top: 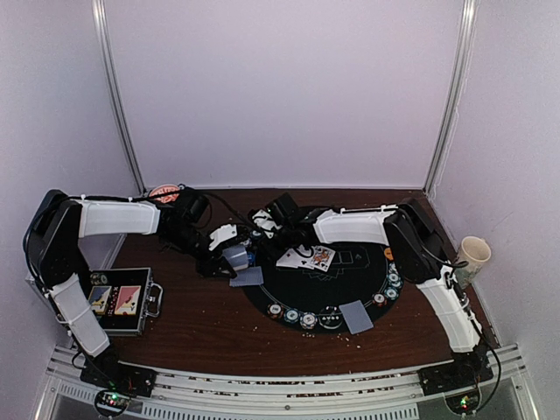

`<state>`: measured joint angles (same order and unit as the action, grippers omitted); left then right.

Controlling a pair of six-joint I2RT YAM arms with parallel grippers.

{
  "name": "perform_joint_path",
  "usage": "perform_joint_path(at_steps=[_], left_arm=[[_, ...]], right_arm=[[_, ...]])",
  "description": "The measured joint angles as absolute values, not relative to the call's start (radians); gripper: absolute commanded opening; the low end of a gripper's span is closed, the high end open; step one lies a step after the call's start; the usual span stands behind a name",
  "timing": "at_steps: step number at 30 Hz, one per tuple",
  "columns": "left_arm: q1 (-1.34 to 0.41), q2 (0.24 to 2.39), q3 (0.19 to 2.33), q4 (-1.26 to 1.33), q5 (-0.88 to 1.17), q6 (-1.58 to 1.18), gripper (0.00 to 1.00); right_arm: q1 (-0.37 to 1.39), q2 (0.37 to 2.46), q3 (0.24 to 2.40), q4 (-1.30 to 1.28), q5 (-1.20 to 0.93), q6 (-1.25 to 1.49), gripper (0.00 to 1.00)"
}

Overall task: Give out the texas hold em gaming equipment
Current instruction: Place the all-in button in the small blind area.

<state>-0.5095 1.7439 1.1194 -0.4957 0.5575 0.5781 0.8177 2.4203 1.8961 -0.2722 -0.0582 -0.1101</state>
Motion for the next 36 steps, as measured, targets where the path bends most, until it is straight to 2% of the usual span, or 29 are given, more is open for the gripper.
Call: perform_joint_path(at_steps=[6,10,16,24,30,36], left_arm=[[-0.509,1.744,1.119,-0.496,0.558,0.578,0.48],[-0.509,1.744,1.119,-0.496,0.558,0.578,0.48],[-0.509,1.744,1.119,-0.496,0.558,0.578,0.48],[-0.509,1.744,1.119,-0.496,0.558,0.578,0.48],[-0.509,1.744,1.119,-0.496,0.558,0.578,0.48],[-0.509,1.744,1.119,-0.496,0.559,0.578,0.48]], right_arm=[[0.821,2.418,1.917,-0.284,-0.076,-0.102,0.86],[0.821,2.402,1.903,-0.290,-0.078,-0.087,0.89],[0.814,2.273,1.818,-0.303,-0.070,-0.005,0.89],[0.779,1.919,1.394,-0.043,-0.214,0.250,0.87],[0.798,1.905,1.230,0.168,-0.336,0.444,0.87],[0.845,1.953,1.208,0.368,-0.409,0.595,0.85]])
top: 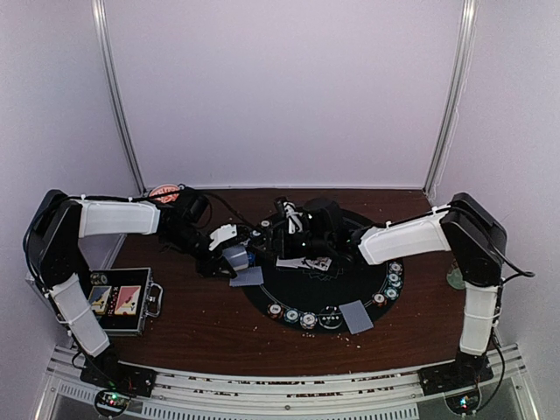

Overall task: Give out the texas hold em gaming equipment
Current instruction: Place the all-in button in the small blind area, then pick up the poker card from the face-down deck piles.

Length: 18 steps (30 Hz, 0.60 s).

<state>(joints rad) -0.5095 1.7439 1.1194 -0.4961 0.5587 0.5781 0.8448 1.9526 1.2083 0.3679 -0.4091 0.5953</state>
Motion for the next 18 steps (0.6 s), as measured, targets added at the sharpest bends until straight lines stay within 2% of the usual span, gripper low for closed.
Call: perform_joint_path(at_steps=[11,18], left_arm=[[-0.509,1.744,1.119,-0.496,0.563,0.578,0.48],[-0.509,1.744,1.119,-0.496,0.566,0.578,0.48]], right_arm=[[0.894,2.110,1.277,0.475,-0.438,0.708,0.84],[0.895,2.165,1.348,0.482,-0.434,0.733,0.80]])
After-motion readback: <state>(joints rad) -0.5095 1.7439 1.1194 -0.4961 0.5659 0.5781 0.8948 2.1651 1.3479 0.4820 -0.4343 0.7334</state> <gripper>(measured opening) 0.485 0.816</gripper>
